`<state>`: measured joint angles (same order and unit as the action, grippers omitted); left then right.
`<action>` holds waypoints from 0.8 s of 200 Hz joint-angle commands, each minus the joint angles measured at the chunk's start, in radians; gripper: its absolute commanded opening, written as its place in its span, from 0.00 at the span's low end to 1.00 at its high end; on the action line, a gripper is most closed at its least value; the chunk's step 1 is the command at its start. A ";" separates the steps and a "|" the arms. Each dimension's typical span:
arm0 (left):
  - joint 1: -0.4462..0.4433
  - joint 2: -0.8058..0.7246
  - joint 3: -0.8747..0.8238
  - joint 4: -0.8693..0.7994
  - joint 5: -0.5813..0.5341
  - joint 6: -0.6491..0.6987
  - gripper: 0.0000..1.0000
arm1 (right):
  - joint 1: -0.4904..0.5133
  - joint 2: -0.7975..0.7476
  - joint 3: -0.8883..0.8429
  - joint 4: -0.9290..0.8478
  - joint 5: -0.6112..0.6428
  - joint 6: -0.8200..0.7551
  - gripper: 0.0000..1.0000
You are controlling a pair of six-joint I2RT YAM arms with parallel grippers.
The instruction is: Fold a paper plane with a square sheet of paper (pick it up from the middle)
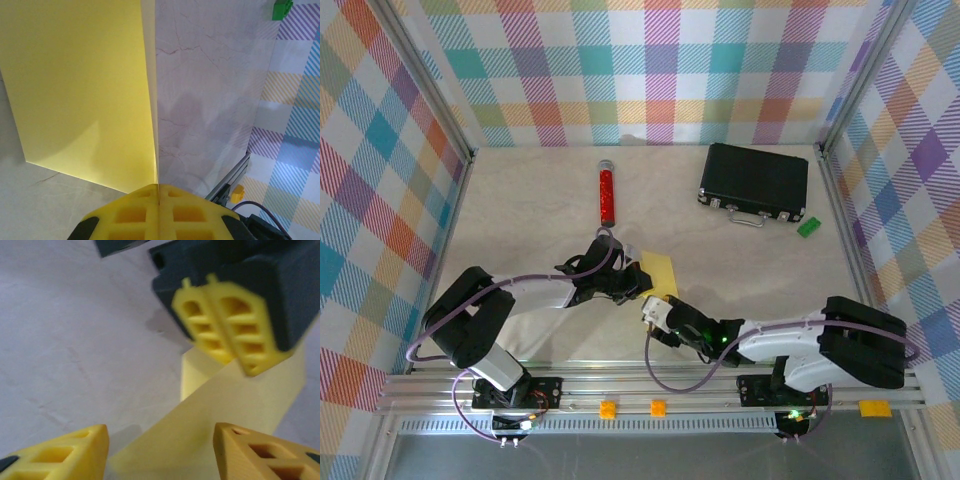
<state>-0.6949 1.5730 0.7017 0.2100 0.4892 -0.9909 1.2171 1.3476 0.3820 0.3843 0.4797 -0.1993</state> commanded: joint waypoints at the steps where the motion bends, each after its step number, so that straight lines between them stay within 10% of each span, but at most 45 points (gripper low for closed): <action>1: 0.012 -0.027 -0.004 -0.037 0.009 0.011 0.00 | 0.007 -0.013 0.003 0.069 0.079 -0.036 0.47; 160: 0.014 -0.016 -0.007 -0.037 0.013 0.026 0.00 | 0.005 -0.115 -0.042 -0.026 -0.058 0.075 0.12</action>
<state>-0.6926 1.5620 0.7017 0.1780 0.4881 -0.9756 1.2182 1.2438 0.3401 0.3733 0.4286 -0.1387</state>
